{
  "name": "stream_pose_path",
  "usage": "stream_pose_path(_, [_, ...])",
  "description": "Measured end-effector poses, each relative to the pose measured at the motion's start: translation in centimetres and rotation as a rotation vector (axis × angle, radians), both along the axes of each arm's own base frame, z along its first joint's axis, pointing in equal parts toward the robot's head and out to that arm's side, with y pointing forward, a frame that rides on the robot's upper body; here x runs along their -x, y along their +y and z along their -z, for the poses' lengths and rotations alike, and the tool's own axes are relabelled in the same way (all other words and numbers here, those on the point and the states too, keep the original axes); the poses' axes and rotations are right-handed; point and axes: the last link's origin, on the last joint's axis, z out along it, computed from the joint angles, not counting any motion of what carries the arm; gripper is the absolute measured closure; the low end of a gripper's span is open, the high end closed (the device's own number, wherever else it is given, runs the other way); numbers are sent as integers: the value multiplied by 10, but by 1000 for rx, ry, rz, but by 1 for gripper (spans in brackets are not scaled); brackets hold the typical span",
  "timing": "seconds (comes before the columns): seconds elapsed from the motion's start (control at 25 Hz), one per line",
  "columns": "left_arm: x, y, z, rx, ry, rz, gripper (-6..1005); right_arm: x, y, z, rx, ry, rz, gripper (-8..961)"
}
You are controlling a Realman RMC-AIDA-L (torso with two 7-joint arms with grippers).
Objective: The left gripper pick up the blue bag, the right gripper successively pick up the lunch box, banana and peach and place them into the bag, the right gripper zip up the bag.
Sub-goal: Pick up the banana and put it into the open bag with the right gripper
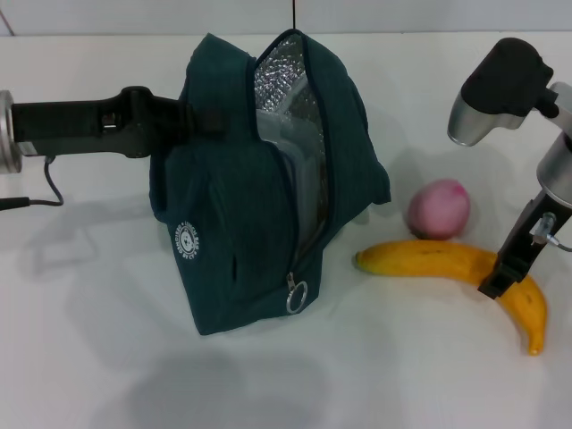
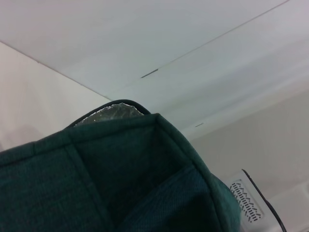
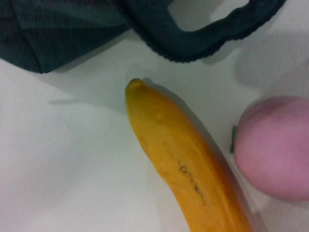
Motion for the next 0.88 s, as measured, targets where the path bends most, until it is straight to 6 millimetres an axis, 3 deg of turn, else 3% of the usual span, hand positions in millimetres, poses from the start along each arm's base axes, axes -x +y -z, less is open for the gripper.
stream_pose_path(0.16, [0,0,0,1,-1,1,946,2,-2,-5,13,3,12,480])
stream_pose_path(0.44, [0,-1,-1,5,-6,6,945,10,1,-41,-55,87,66,487])
stream_pose_path(0.48, [0,-2,-1,6,-7,6,945,6,7,-63,-110,123,110,487])
stream_pose_path(0.56, [-1,-2,-1,8,-10,9,945,2,12,-81,-156,147,137,487])
stream_pose_path(0.88, [-2,-3,-1,10,-22,11,944,-7,27,-135,-332,247,186,486])
